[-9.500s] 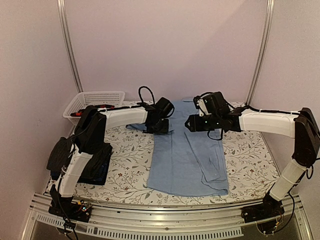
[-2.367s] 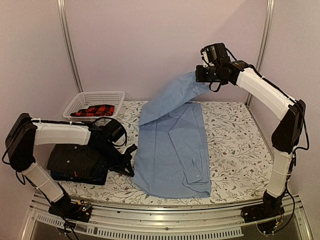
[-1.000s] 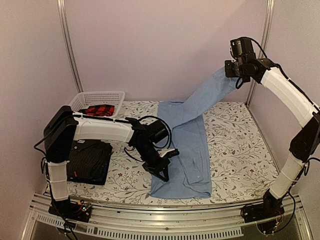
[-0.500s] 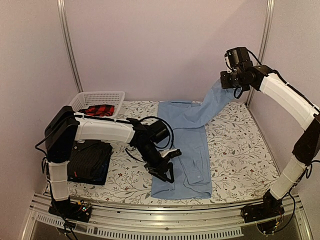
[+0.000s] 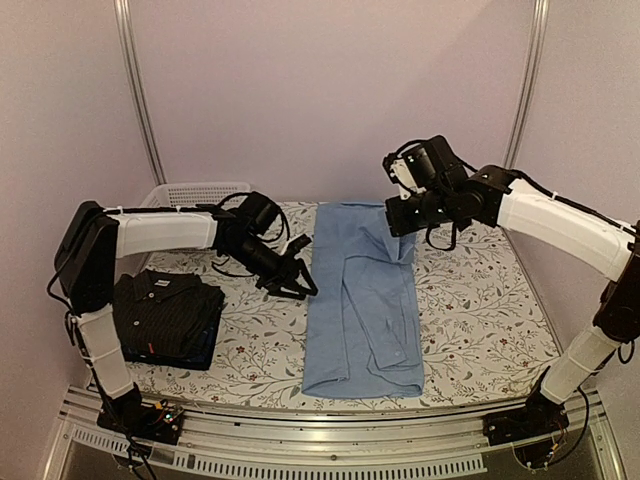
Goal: Fold and stack the long sleeve shirts
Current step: Fold the 1/3-folded shirt at the center of the board, then fold the sleeve of the rectangle-folded shirt, then adjust the sleeve of the rectangle-folded shirt.
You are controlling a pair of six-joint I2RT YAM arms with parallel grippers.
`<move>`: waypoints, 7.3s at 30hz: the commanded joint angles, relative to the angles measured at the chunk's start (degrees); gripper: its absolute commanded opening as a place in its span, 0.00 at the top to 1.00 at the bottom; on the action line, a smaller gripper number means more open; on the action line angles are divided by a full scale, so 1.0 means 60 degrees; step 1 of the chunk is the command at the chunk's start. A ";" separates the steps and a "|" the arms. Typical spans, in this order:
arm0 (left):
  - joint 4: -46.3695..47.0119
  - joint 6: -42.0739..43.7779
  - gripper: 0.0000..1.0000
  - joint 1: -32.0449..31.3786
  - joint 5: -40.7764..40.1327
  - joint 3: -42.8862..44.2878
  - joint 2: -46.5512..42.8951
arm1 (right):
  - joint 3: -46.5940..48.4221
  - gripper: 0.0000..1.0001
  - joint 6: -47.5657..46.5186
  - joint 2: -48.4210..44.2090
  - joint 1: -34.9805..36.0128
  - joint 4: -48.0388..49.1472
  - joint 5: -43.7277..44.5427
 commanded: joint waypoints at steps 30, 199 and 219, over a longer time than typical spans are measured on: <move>0.6070 -0.3279 0.65 0.0900 -0.0184 0.7199 0.6413 | 0.1982 1.00 0.0812 0.0781 -0.2417 -0.0367 -0.0542; 0.0256 0.0583 1.00 -0.1024 -0.3270 0.0454 0.1623 | -0.5846 0.45 0.3660 -0.0562 -0.1148 0.4232 -0.3156; -0.1347 0.0967 1.00 -0.1605 -0.1802 0.0745 0.0859 | -0.4696 0.45 0.3231 -0.0015 -0.1747 0.3843 -0.3155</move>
